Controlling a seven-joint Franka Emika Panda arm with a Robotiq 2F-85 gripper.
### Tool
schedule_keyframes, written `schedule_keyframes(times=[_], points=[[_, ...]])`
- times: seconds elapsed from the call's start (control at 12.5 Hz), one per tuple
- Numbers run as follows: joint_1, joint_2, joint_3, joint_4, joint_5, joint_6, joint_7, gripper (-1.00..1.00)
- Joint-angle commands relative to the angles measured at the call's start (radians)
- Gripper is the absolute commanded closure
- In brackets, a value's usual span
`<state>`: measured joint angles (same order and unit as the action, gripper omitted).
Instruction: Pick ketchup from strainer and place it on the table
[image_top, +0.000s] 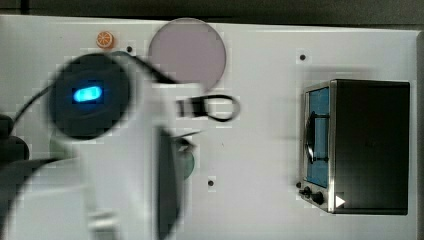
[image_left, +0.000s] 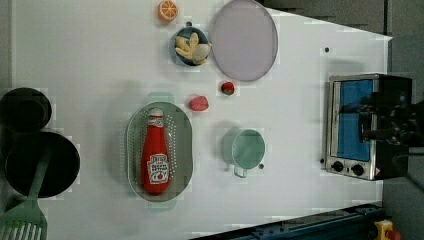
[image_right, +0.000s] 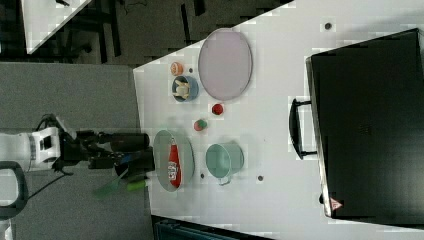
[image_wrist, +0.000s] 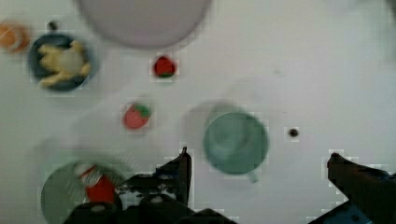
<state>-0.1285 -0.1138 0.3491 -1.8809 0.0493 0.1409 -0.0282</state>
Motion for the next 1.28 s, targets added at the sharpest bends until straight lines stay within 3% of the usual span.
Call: schedule_keyframes(times=[0.08, 0.4, 0.72, 1.28], points=[[0.034, 0.047, 0.141, 0.013, 0.008, 0.009, 0.034, -1.0], [0.043, 0.116, 0.328, -0.018, 0.008, 0.089, 0.035, -1.0], [0.047, 0.19, 0.458, -0.14, 0.004, 0.287, 0.038, -1.0], [0.053, 0.342, 0.474, -0.423, -0.032, 0.869, 0.05, -1.0]])
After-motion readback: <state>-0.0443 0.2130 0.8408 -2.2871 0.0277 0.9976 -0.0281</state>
